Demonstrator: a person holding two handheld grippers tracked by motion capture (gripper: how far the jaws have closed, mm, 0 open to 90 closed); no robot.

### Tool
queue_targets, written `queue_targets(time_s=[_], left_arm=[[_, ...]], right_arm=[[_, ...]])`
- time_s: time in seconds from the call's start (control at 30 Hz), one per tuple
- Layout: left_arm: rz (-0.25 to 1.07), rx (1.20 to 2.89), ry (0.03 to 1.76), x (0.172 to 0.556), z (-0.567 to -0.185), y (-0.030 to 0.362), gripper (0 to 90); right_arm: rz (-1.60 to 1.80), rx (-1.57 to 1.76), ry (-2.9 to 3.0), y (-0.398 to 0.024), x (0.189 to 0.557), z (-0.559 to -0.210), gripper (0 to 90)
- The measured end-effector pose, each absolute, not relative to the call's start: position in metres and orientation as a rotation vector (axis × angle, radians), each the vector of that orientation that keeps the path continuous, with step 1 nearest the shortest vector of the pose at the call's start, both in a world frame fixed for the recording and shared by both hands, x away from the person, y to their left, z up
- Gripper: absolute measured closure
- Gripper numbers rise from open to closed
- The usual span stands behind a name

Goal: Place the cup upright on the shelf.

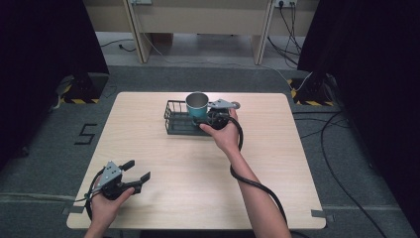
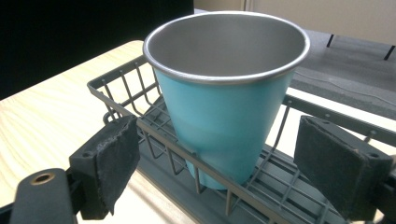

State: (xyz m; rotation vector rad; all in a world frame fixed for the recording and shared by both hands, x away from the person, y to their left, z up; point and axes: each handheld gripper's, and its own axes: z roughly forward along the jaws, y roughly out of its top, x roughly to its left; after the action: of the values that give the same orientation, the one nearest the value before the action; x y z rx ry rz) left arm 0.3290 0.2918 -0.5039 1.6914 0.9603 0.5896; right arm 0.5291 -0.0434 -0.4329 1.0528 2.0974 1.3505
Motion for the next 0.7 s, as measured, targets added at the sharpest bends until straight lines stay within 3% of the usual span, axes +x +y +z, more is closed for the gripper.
queue_targets(time_s=[0.7], left_arm=[[0.592,1.698,0.957,0.329,-0.504,0.291,19.4]], right_arm=[[1.364,1.026,2.083,-0.078,0.493,-0.431,15.1]])
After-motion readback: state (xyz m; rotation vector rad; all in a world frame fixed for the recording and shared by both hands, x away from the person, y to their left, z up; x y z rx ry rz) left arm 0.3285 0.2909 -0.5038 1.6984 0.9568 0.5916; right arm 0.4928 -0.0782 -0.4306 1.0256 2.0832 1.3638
